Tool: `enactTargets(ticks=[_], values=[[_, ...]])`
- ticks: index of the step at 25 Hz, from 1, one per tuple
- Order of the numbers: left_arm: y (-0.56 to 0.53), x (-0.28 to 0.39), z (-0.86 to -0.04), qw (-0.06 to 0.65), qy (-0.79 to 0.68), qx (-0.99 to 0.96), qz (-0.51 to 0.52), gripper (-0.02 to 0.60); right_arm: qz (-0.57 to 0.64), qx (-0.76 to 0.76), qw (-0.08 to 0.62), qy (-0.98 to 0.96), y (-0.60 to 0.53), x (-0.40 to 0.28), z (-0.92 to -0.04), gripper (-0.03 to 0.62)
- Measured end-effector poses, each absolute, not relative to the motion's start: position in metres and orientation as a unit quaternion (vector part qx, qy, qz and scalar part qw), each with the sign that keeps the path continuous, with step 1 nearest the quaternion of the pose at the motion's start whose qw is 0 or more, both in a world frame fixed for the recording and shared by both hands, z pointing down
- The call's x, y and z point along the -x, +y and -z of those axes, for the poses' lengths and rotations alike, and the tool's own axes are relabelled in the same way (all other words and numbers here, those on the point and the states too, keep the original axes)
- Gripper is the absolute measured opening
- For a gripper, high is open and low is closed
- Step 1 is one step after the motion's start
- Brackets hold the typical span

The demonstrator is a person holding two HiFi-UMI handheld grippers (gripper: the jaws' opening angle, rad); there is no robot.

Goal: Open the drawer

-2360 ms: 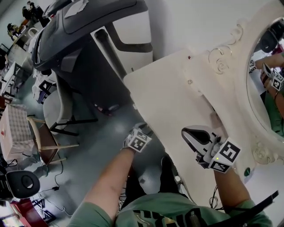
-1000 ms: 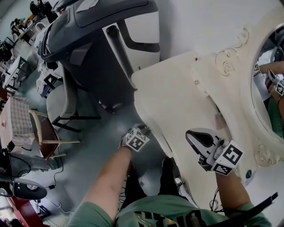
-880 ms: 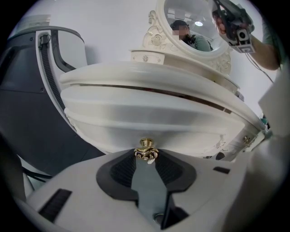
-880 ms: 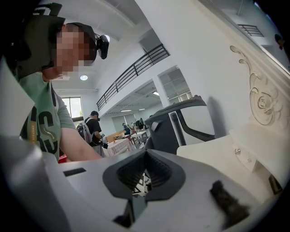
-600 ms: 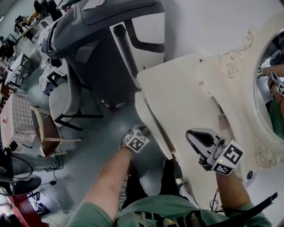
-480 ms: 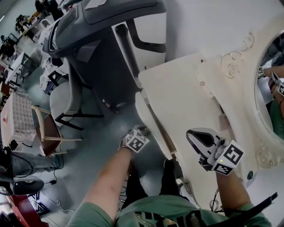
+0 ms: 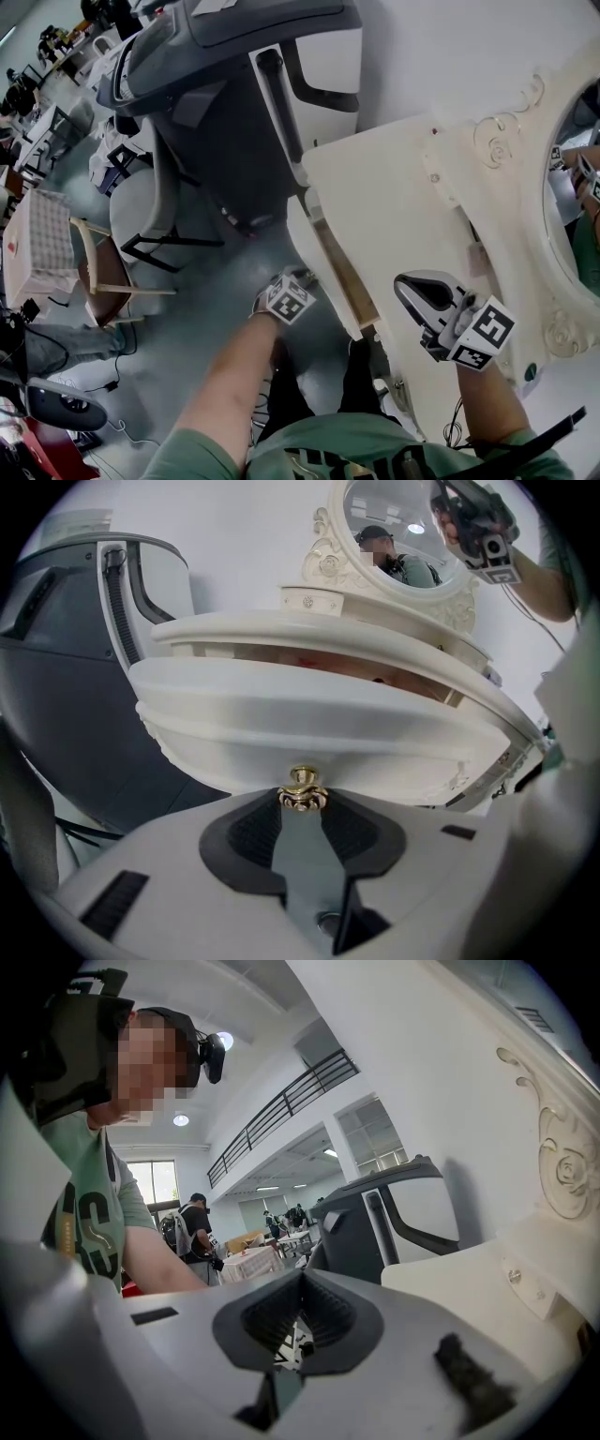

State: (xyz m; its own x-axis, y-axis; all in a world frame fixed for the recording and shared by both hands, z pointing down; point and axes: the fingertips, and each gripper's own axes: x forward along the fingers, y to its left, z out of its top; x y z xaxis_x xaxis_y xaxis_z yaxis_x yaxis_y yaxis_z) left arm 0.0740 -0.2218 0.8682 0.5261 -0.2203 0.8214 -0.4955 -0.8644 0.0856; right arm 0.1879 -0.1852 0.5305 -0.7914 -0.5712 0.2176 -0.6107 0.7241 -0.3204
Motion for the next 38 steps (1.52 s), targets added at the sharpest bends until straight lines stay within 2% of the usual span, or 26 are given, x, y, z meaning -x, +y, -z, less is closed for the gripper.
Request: enactTargets(ticks=[38], values=[[-0.204,-0.009,-0.869,0.168,-0.225,-0.854,-0.438,0.138,-0.18,-0.281,0.054,-0.941,-0.196,-0.126,-0.526,0.011]])
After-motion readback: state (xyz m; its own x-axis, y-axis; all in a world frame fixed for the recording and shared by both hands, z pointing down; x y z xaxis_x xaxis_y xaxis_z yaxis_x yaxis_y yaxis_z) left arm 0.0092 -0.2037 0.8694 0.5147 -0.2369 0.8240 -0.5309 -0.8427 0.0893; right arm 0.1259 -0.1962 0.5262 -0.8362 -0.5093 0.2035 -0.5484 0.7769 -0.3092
